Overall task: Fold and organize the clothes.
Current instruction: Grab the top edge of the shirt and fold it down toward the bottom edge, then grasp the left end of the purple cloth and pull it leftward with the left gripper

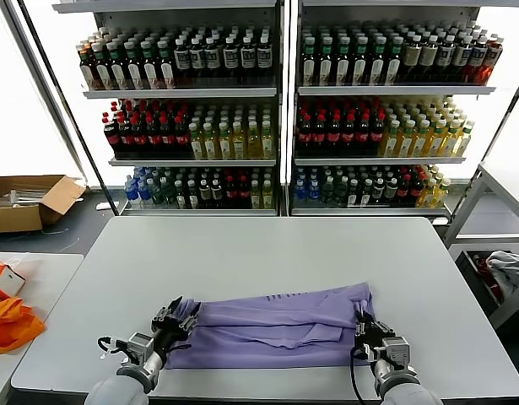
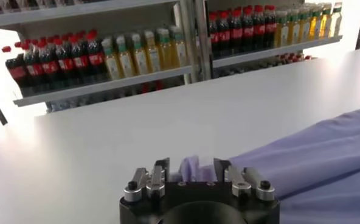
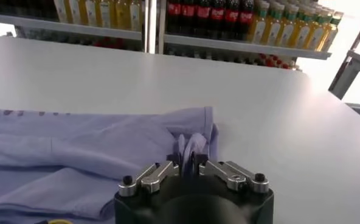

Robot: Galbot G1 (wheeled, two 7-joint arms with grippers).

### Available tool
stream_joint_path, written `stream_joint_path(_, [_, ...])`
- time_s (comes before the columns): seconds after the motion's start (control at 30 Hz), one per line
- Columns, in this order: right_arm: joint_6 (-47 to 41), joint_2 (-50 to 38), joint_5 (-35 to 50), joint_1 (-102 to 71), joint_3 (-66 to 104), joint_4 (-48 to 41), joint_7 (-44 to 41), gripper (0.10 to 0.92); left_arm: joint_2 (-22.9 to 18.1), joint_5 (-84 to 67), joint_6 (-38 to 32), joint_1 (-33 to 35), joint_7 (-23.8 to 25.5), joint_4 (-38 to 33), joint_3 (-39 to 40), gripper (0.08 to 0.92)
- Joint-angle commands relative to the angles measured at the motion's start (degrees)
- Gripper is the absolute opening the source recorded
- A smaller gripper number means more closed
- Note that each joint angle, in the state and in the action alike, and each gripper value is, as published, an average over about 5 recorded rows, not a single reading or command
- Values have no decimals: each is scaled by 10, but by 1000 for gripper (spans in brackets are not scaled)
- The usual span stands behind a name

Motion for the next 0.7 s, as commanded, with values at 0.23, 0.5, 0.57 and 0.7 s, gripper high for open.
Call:
stream_joint_path(0.23, [11, -1, 9, -5, 28, 55, -4, 580, -16, 12, 13, 23, -25, -47, -16, 762])
stream_joint_path(0.5, [19, -27, 78, 15, 104, 111, -1, 789, -55, 18, 29, 45, -59, -54, -30, 822])
stream_joint_path(0.57, [20, -33, 90, 19, 116, 108, 3, 814, -66, 5, 30, 48, -67, -54, -35, 823])
stream_joint_path(0.7, [21, -41, 103, 21, 125, 103, 7, 822, -86, -18, 32, 51, -78, -51, -42, 823])
